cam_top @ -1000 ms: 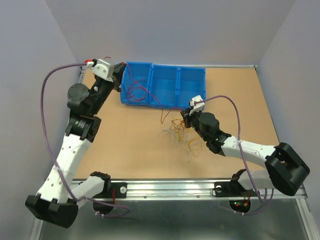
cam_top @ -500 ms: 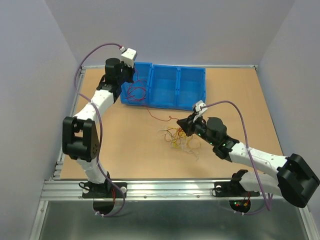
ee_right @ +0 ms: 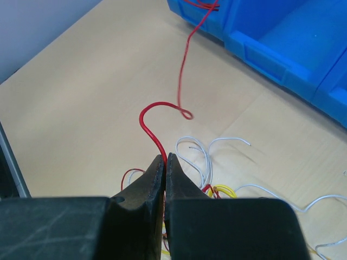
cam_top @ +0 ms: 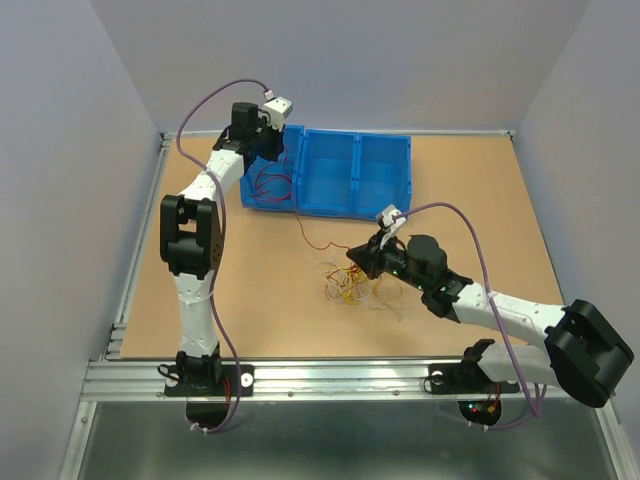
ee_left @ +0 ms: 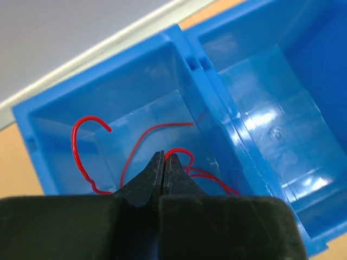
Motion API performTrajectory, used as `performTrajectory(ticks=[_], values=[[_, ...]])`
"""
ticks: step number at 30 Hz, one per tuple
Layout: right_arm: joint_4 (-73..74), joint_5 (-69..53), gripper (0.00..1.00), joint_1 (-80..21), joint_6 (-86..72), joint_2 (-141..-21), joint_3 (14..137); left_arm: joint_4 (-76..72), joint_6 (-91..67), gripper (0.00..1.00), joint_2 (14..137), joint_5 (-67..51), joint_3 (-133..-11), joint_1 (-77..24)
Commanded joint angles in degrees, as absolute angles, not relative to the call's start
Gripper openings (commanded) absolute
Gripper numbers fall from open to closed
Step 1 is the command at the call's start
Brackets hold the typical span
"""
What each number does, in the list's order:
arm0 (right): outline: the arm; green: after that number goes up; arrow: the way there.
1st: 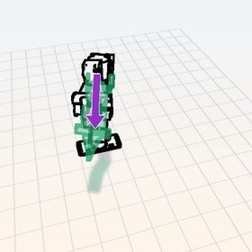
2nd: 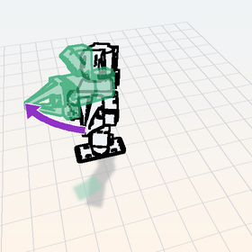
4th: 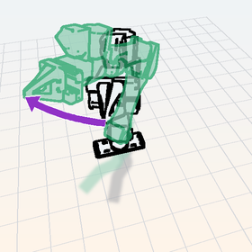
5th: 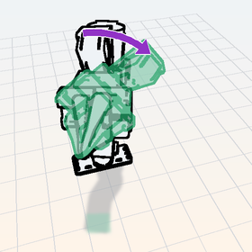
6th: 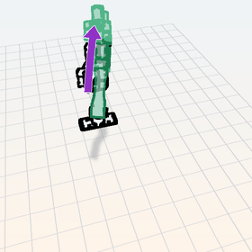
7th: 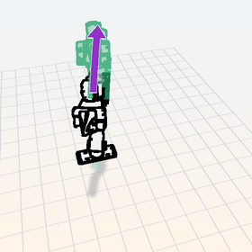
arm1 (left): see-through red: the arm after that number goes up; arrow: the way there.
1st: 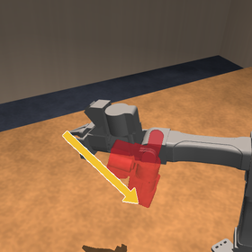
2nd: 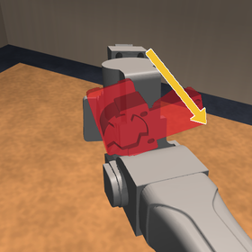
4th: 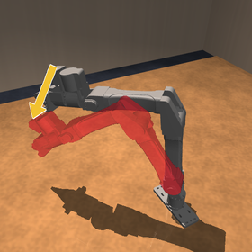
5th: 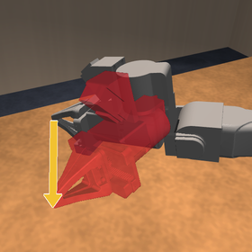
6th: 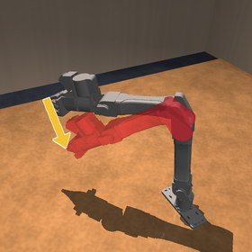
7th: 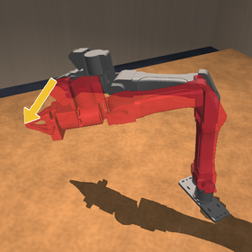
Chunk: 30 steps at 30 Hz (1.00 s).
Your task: Untangle the cables
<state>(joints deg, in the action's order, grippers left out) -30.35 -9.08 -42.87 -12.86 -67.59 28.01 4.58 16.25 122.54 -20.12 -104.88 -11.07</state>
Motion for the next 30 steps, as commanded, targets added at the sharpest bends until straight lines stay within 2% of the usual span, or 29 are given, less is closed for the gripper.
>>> performTrajectory(ticks=[1,5,6,7,12,17,21,24,30], values=[[-34.19,-10.46,0.01,-43.51,-14.15,-68.03,30.41,7.82,18.19,0.23,119.27,-25.05,-107.58,-10.81],[-34.89,-11.34,0.01,-43.77,-14.76,-69.52,31.99,6.78,17.58,0.56,115.16,-25.22,-104.17,-10.11],[-34.98,-11.25,0.01,-43.77,-14.85,-69.96,32.43,6.16,17.40,0.56,114.09,-25.31,-103.28,-9.93],[-34.98,-11.34,0.01,-43.77,-14.94,-70.74,32.69,5.54,17.32,0.61,112.95,-25.75,-102.40,-9.67],[-35.77,-10.02,0.01,-43.95,-15.91,-73.21,35.15,5.01,17.58,0.72,106.63,-26.63,-97.75,-9.23],[-37.09,-8.71,0.01,-44.03,-17.40,-75.49,36.38,3.52,19.94,0.75,99.16,-32.94,-89.32,-9.32],[-37.18,-8.00,0.01,-44.03,-17.49,-77.42,37.79,2.81,27.41,0.77,90.02,-51.00,-75.37,-9.49],[-37.26,-8.00,0.01,-44.12,-17.75,-78.39,38.76,2.64,33.91,0.78,82.64,-57.98,-66.57,-11.07],[-38.23,-7.65,0.01,-44.12,-18.37,-79.28,39.37,5.26,45.33,0.79,79.28,-57.23,-57.67,-19.33]])
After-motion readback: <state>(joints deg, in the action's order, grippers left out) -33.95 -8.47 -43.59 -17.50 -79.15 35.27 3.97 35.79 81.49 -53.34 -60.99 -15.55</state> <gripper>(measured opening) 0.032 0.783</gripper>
